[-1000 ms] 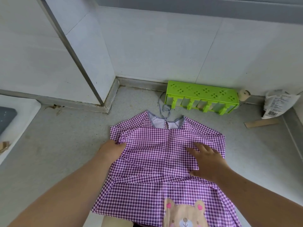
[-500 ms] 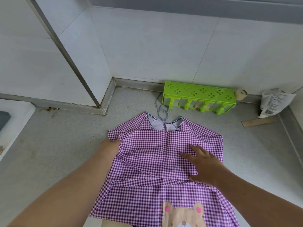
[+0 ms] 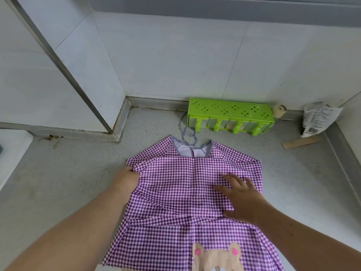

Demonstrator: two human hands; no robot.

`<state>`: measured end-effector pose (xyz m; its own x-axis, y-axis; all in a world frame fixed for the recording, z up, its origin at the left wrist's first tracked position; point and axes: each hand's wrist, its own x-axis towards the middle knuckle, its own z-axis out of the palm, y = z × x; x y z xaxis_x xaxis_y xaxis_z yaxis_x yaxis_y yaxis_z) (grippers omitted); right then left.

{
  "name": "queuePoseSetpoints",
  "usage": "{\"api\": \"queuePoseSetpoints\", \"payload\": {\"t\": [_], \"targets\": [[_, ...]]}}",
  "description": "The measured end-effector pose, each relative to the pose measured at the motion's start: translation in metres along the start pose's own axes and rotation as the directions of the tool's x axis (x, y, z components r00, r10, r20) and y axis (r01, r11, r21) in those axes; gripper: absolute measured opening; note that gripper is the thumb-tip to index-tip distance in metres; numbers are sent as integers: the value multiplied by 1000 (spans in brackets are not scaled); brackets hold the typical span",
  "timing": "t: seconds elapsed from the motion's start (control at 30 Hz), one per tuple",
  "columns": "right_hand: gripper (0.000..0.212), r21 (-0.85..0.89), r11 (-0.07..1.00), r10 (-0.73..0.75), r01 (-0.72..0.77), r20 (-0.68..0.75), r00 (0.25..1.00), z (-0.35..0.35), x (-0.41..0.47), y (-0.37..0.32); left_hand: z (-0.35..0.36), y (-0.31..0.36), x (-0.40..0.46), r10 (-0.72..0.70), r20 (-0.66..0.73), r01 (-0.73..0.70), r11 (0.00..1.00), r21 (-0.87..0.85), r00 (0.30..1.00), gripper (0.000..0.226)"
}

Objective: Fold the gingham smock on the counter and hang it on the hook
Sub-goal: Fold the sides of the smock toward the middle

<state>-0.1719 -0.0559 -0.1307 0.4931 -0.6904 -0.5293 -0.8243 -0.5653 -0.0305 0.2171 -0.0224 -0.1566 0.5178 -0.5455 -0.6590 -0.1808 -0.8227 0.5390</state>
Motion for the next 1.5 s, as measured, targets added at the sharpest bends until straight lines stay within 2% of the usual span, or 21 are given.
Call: {"api": "queuePoseSetpoints", "payload": {"t": [0.2,0.37,0.47,0.57,0.63,0.73,0.8,0.87,0.93,0.97,1.0,1.07,1.17,1.33,1.5], "targets": [[88,23,999,38,-37,-38,999,7,-8,-5,2,7,16,22,-12,-21,999,36,1000,39],[111,28,998,51,-53,52,997,13,-11,-6,-5,33,11,99,-21,-100,994,-53,995,43],[116,1,998,59,-59,60,996,18,-11,-9,-9,49,1,163,-6,-163,985,-65,987,53],[112,15,997,71,-72,59,996,18,-7,-8,-9,58,-3,251,-1,-251,968,25,968,59],[115,18,997,76,-78,80,994,15,-1,-5,-10,54,-2,299,8,-295,939,178,954,59],[119,13,997,79,-81,102,992,7,9,0,-6,38,1,357,20,-330,837,436,934,55],[119,7,997,74,-76,111,991,2,13,2,0,27,-10,396,8,-325,742,587,918,61],[119,1,998,69,-69,111,991,-2,17,4,4,20,-24,524,43,-401,593,698,851,70],[119,-10,998,63,-63,105,992,-5,21,7,8,13,-35,651,200,-542,379,750,732,71],[119,-13,998,61,-60,104,993,-7,24,9,10,10,-37,662,298,-596,280,752,687,72],[119,-14,998,59,-58,103,993,-10,27,10,12,7,-37,635,388,-627,199,753,668,74],[119,-14,998,55,-54,99,994,-14,33,14,15,2,-36,521,510,-641,96,762,684,79],[121,-14,999,50,-49,92,995,-19,42,20,16,-3,-32,439,548,-627,46,778,712,79],[118,-51,998,45,-42,77,996,-24,47,18,14,-4,-32,509,521,-615,20,789,685,56],[93,-88,992,-87,85,-17,996,-17,32,8,12,2,-38,551,542,-616,-63,785,634,27]]}}
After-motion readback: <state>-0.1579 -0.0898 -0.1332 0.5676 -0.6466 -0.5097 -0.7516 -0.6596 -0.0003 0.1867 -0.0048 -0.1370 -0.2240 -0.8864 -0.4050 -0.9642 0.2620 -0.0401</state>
